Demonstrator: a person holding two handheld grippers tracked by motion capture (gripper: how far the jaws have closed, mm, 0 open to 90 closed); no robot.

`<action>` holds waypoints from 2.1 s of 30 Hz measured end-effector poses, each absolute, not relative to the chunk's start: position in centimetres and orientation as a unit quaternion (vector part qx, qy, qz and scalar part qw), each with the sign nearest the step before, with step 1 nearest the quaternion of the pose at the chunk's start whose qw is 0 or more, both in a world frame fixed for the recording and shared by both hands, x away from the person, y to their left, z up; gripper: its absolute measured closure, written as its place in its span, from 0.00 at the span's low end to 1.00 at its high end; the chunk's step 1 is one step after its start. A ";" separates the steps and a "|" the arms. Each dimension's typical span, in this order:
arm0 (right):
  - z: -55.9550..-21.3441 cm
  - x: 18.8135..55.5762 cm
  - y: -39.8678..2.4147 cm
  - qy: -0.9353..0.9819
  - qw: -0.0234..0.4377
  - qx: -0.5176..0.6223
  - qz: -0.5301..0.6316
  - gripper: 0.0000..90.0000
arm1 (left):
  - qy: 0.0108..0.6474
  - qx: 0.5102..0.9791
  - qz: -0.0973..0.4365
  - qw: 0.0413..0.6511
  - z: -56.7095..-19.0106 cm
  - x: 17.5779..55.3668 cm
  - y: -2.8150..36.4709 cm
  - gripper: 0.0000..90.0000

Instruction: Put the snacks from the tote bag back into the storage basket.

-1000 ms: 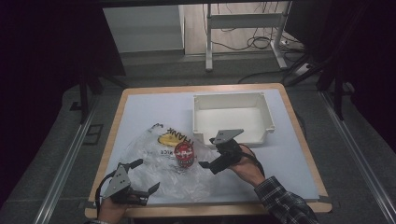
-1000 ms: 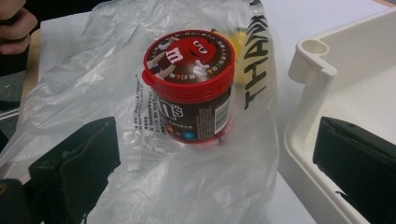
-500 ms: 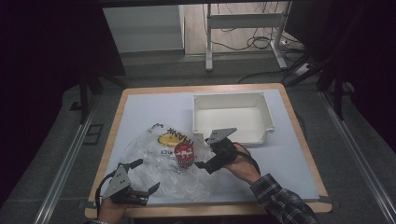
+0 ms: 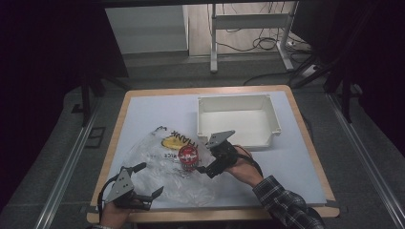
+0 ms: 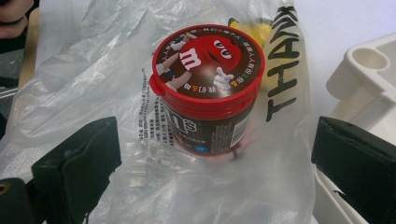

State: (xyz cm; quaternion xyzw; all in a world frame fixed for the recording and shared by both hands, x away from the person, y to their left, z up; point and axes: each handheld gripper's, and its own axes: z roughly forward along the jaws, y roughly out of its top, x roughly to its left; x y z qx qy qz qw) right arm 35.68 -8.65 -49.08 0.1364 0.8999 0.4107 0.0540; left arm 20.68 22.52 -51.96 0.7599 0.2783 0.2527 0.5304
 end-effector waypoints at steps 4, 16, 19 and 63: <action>-49.2 35.8 -8.3 0.902 0.053 0.135 0.407 0.02 | 0.278 0.760 0.253 0.530 -52.0 20.7 22.5 0.03; -49.2 36.2 -6.9 0.910 0.040 0.128 0.393 0.02 | 0.280 0.759 0.254 0.530 -52.0 20.7 22.6 0.03; -49.3 36.3 -6.7 0.911 0.037 0.129 0.389 0.02 | 0.279 0.760 0.255 0.529 -51.9 20.7 22.6 0.03; -51.2 37.5 -1.7 0.942 0.021 0.125 0.310 0.02 | 0.278 0.761 0.254 0.528 -52.0 20.6 22.5 0.03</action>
